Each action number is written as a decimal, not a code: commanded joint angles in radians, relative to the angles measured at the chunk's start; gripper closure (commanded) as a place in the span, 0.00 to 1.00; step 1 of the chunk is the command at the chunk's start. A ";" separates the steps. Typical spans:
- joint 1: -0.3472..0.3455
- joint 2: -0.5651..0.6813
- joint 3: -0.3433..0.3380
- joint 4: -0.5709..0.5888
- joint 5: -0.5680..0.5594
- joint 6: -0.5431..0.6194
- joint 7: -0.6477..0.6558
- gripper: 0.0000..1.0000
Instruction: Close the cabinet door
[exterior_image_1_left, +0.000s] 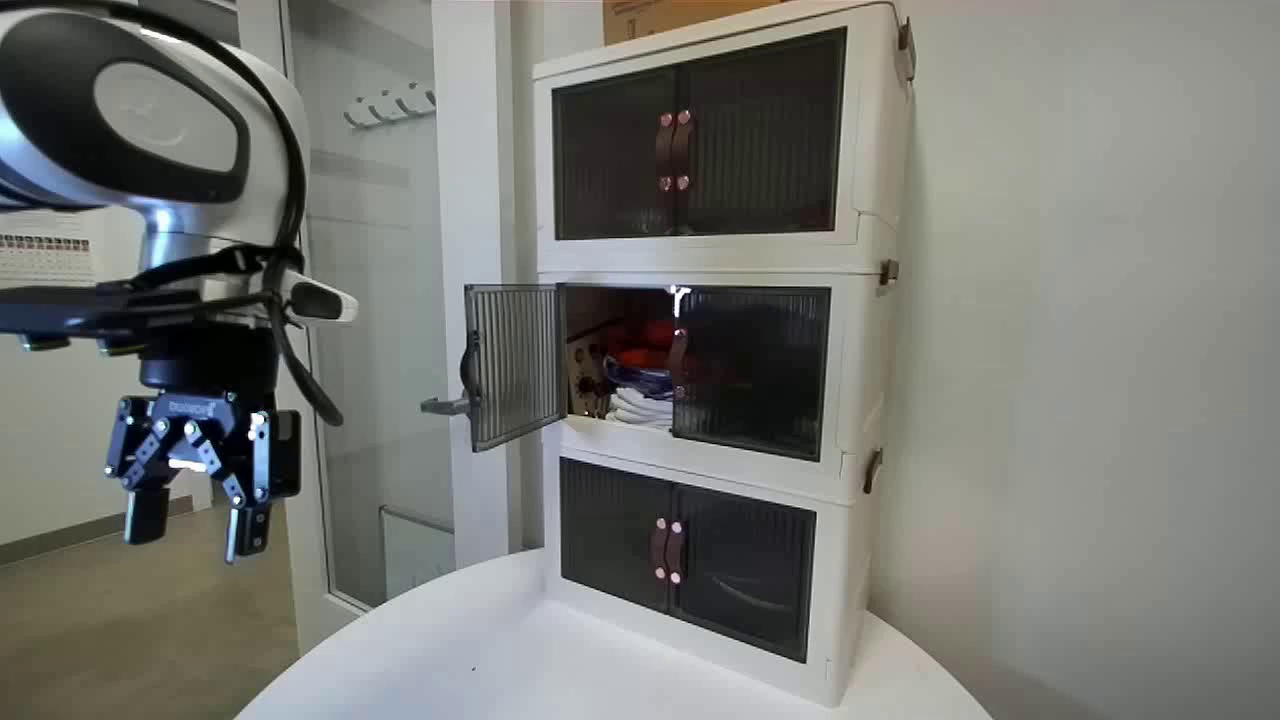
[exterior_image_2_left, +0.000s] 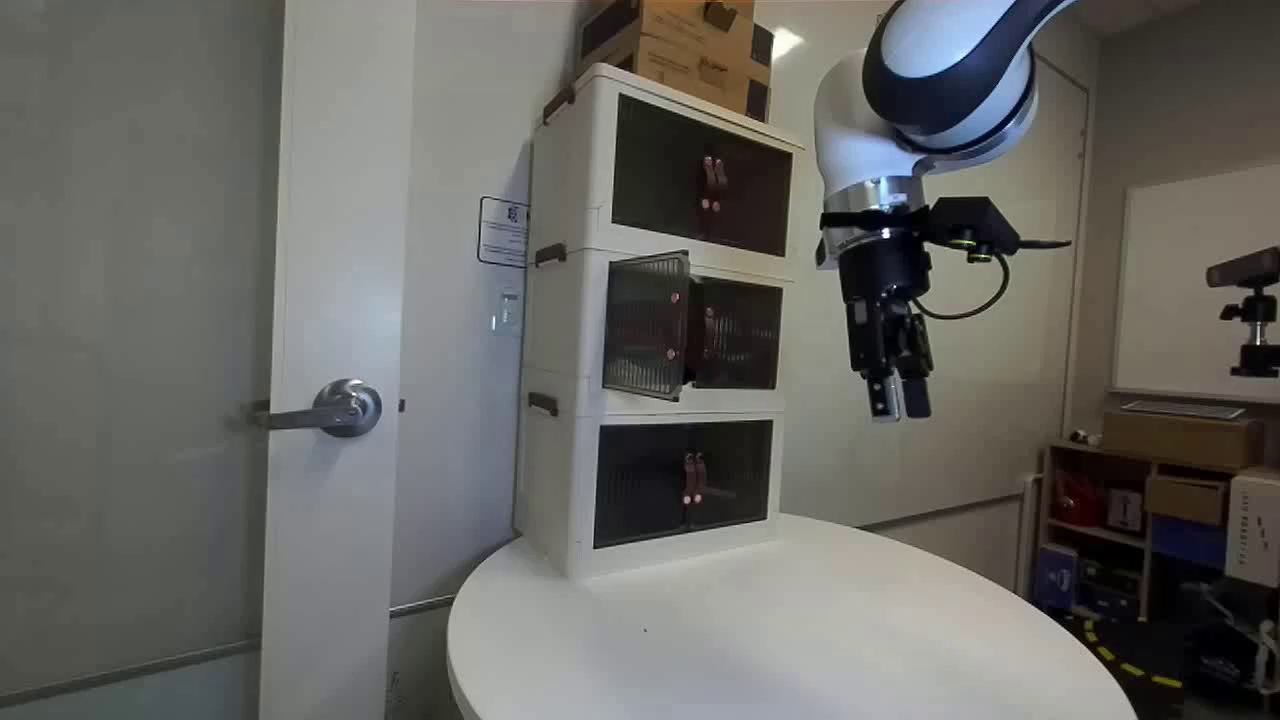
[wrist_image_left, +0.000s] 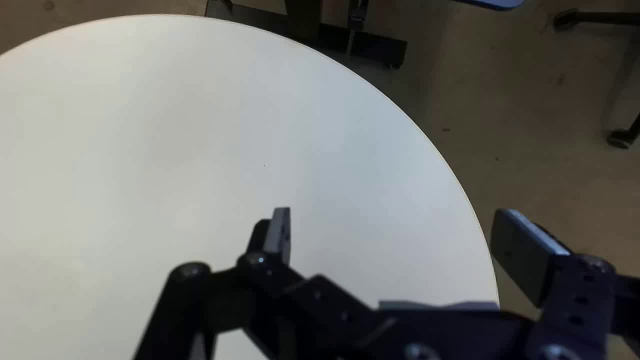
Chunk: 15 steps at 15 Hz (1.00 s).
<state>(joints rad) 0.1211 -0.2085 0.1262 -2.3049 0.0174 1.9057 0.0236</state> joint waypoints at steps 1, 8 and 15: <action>0.000 0.000 0.000 0.001 0.000 -0.001 0.000 0.00; -0.006 0.058 -0.012 0.055 -0.007 -0.022 -0.051 0.00; -0.005 0.070 -0.018 0.089 -0.006 -0.023 -0.130 0.00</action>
<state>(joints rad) 0.1155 -0.1471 0.1171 -2.2515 0.0089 1.9060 -0.0492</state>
